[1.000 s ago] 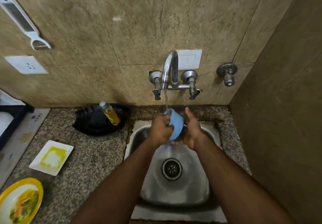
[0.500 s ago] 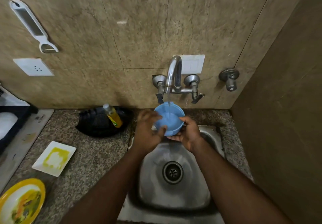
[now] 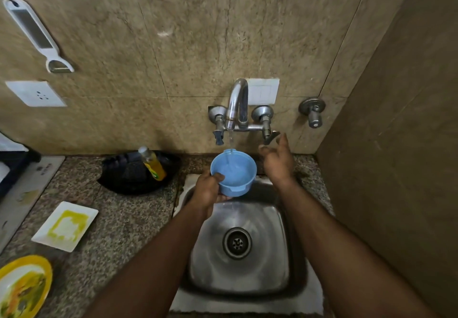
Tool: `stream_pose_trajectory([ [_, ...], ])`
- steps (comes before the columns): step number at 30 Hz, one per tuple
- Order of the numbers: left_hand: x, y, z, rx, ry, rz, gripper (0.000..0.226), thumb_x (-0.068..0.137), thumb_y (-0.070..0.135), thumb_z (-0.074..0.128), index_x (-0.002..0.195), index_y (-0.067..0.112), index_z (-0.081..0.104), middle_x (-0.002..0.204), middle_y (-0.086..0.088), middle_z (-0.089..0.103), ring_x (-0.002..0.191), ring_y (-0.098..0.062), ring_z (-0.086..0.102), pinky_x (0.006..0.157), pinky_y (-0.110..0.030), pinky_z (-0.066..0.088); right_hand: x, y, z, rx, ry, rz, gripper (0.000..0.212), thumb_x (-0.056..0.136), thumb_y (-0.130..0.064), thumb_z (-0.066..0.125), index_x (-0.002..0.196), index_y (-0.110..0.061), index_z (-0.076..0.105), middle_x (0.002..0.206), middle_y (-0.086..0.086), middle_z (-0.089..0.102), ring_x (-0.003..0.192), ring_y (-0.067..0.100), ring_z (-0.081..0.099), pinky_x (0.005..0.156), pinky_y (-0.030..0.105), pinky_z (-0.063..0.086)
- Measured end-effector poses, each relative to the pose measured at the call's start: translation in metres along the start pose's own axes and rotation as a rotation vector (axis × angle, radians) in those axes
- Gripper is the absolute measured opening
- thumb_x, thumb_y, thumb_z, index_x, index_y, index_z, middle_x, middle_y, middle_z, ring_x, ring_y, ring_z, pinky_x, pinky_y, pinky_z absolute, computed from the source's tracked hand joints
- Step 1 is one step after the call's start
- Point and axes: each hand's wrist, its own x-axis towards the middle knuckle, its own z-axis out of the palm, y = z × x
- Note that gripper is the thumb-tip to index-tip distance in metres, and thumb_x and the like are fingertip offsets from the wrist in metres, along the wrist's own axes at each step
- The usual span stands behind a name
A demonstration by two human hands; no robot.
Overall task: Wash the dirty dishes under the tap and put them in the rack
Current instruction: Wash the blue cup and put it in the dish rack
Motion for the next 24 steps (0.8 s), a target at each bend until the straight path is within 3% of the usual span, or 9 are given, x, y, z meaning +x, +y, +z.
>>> stream_pose_trajectory([
  [4,-0.004,0.009,0.001,0.006,0.03,0.007,0.029,0.096,0.012,0.058,0.125,0.017,0.059,0.112,-0.013,0.07,0.101,-0.035,0.071,0.07,-0.044,0.064,0.003,-0.02,-0.005,-0.196,0.059,-0.214,0.058,0.092,-0.023,0.06,0.148,-0.017,0.046,0.118,0.007,0.071,0.106,0.029,0.067,0.092,0.036,0.054],
  [6,-0.004,0.012,0.0,0.033,0.019,0.027,0.034,0.095,0.013,0.057,0.129,0.018,0.06,0.115,-0.012,0.071,0.101,-0.034,0.071,0.068,-0.042,0.063,-0.002,-0.028,-0.006,-0.325,0.06,-0.295,0.052,0.093,-0.02,0.058,0.144,-0.018,0.05,0.11,0.008,0.072,0.099,0.029,0.067,0.081,0.026,0.047],
  [9,-0.005,0.015,-0.003,0.049,0.019,0.073,0.036,0.093,0.012,0.058,0.127,0.023,0.064,0.119,-0.012,0.07,0.105,-0.036,0.07,0.072,-0.047,0.064,-0.008,-0.038,-0.007,-0.532,0.084,-0.372,0.058,0.091,-0.017,0.056,0.147,-0.011,0.043,0.106,0.014,0.07,0.097,0.035,0.067,0.075,0.031,0.047],
  [13,-0.009,0.01,-0.007,0.039,-0.004,0.093,0.034,0.089,0.01,0.058,0.118,0.027,0.068,0.118,-0.013,0.071,0.104,-0.038,0.071,0.069,-0.048,0.064,-0.028,-0.015,0.003,-0.613,0.049,-0.191,0.095,0.086,-0.029,0.06,0.16,-0.006,0.005,0.101,0.016,0.07,0.095,0.036,0.067,0.08,0.042,0.057],
  [14,-0.011,0.009,-0.009,0.034,-0.001,0.091,0.033,0.09,0.009,0.058,0.116,0.027,0.069,0.116,-0.013,0.072,0.103,-0.038,0.071,0.067,-0.046,0.063,-0.033,-0.004,0.006,-0.575,0.001,-0.121,0.096,0.083,-0.033,0.064,0.16,-0.006,0.012,0.104,0.014,0.071,0.097,0.035,0.068,0.083,0.044,0.058],
  [15,-0.013,0.007,-0.01,0.024,0.006,0.081,0.033,0.091,0.008,0.057,0.115,0.026,0.069,0.115,-0.014,0.072,0.102,-0.039,0.072,0.066,-0.045,0.062,-0.036,0.007,0.008,-0.476,-0.074,-0.018,0.089,0.079,-0.034,0.069,0.155,-0.009,0.03,0.108,0.013,0.071,0.098,0.034,0.068,0.084,0.045,0.058],
  [17,-0.015,-0.001,-0.017,-0.004,0.004,0.054,0.032,0.092,0.007,0.058,0.117,0.022,0.069,0.115,-0.016,0.074,0.1,-0.04,0.072,0.069,-0.048,0.062,-0.043,0.022,0.008,-0.173,-0.296,0.255,0.056,0.074,-0.028,0.075,0.127,-0.015,0.059,0.108,0.015,0.074,0.087,0.032,0.073,0.079,0.047,0.061],
  [20,-0.022,-0.025,-0.021,0.028,-0.07,-0.013,0.029,0.097,0.016,0.059,0.125,0.017,0.066,0.117,-0.014,0.073,0.095,-0.032,0.072,0.069,-0.041,0.059,-0.054,0.037,-0.002,0.01,-0.522,0.536,0.037,0.086,-0.015,0.061,0.123,-0.017,0.058,0.111,0.021,0.072,0.084,0.038,0.074,0.073,0.049,0.063],
  [24,-0.029,-0.044,-0.019,0.051,-0.122,-0.113,0.035,0.104,0.04,0.053,0.126,0.017,0.066,0.11,-0.009,0.071,0.096,-0.024,0.067,0.091,-0.046,0.056,-0.039,0.054,-0.011,0.016,-0.402,0.531,0.033,0.093,-0.023,0.056,0.127,-0.022,0.056,0.11,0.015,0.068,0.086,0.036,0.07,0.059,0.045,0.062],
])
